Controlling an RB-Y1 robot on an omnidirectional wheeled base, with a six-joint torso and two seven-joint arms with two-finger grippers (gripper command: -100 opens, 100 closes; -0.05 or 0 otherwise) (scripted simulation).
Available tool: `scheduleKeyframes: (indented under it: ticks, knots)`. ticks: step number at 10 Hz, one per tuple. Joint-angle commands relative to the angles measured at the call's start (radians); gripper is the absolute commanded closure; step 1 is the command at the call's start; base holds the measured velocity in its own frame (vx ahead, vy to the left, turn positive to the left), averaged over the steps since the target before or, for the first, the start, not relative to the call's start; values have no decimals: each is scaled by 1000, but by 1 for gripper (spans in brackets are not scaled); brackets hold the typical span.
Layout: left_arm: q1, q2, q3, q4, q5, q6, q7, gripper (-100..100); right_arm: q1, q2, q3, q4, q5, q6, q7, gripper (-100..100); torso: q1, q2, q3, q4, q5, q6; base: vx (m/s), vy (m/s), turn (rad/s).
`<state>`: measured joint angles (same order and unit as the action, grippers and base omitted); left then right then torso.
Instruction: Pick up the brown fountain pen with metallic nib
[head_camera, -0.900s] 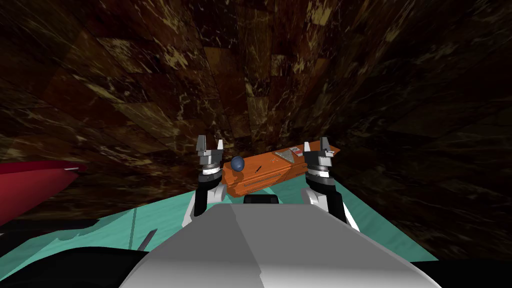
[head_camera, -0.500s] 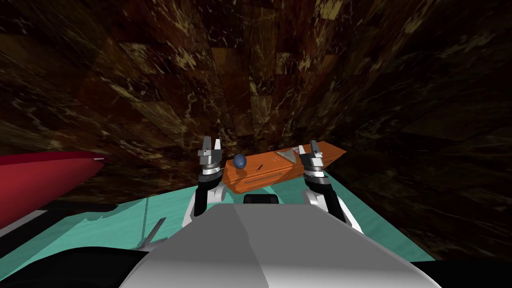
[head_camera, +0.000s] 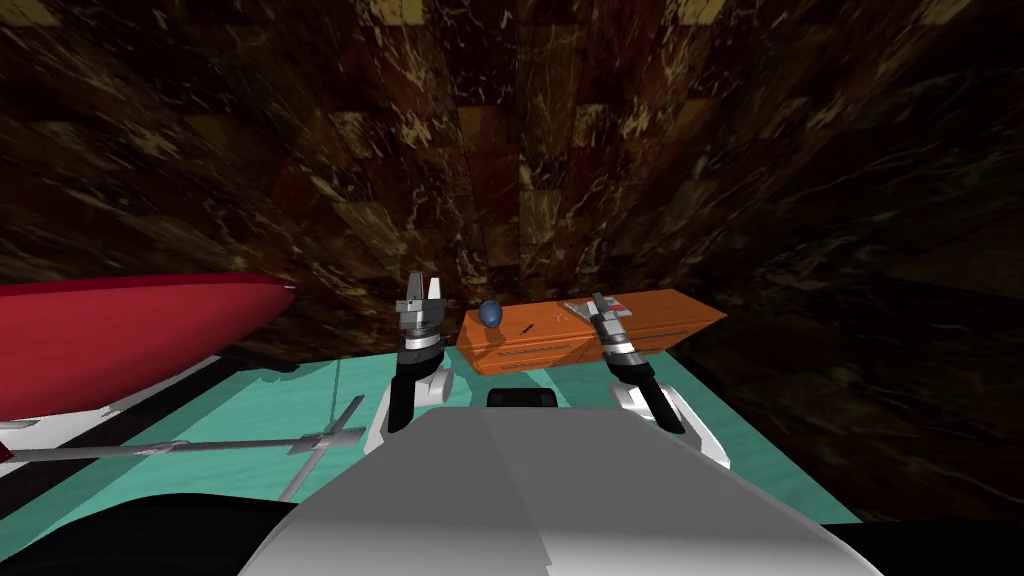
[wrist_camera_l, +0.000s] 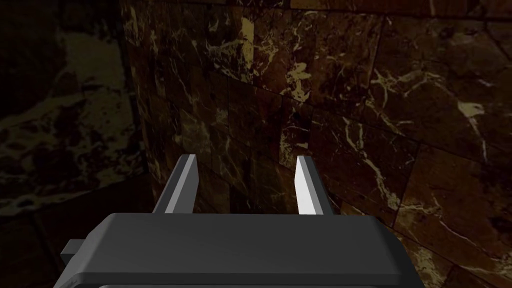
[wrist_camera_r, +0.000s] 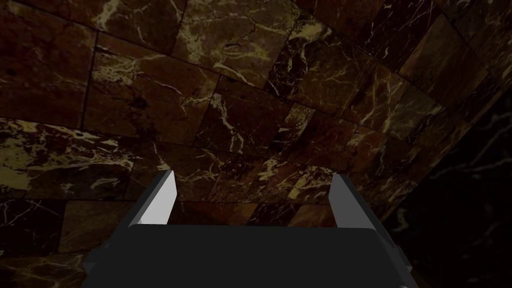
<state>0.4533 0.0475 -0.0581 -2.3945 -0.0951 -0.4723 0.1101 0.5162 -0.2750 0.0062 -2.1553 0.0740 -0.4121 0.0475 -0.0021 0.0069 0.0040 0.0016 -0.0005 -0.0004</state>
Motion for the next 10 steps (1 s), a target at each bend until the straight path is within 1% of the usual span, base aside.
scheduleKeyframes:
  ticks: [1, 2, 3, 4, 5, 6, 7, 8, 9, 10]
  knots:
    - [0, 0, 0, 0, 0, 0, 0, 0, 3, -31, 3, 23, 15, 5, 12, -100, 0, 0, 0, 0, 0, 0, -67, -9, 94]
    - [0, 0, 0, 0, 0, 0, 0, 0, -3, -67, 9, 64, 41, 11, 30, -100, 0, -2, -1, 0, 0, 1, -62, -5, 183]
    - [0, 0, 0, 0, 0, 0, 0, 0, -9, -94, 16, 99, 69, 17, 48, -100, 0, -3, -2, -1, 0, 0, -82, 9, 367]
    - [0, 0, 0, 0, 0, 0, 0, 0, -9, -104, 16, 108, 69, 17, 48, -100, 1, -2, -1, 0, 0, 0, -60, 2, 112]
    - [0, 0, 0, 0, 0, 0, 0, 0, -16, -140, 24, 147, 99, 21, 67, -100, 1, -3, -2, -1, 0, 1, -65, 2, 196]
    - [0, 0, 0, 0, 0, 0, 0, 0, -16, -140, 24, 155, 99, 21, 67, -100, 1, -3, -2, -1, 0, 0, -58, -4, 132]
    - [0, 0, 0, 0, 0, 0, 0, 0, -24, -177, 33, 191, 131, 24, 86, -100, 0, -3, -2, -1, 0, 1, -67, 2, 257]
    - [0, 0, 0, 0, 0, 0, 0, 0, -24, -177, 33, 204, 131, 24, 86, -100, 0, -3, -2, -1, 0, 0, -48, 2, 135]
    - [0, 0, 0, 0, 0, 0, 0, 0, -32, -214, 44, 237, 165, 26, 105, -100, 0, -4, -2, -1, 0, 1, -60, 16, 316]
    - [0, 0, 0, 0, 0, 0, 0, 0, -32, -214, 44, 256, 165, 26, 105, -100, 1, -4, -2, -1, 0, 0, -47, 6, 141]
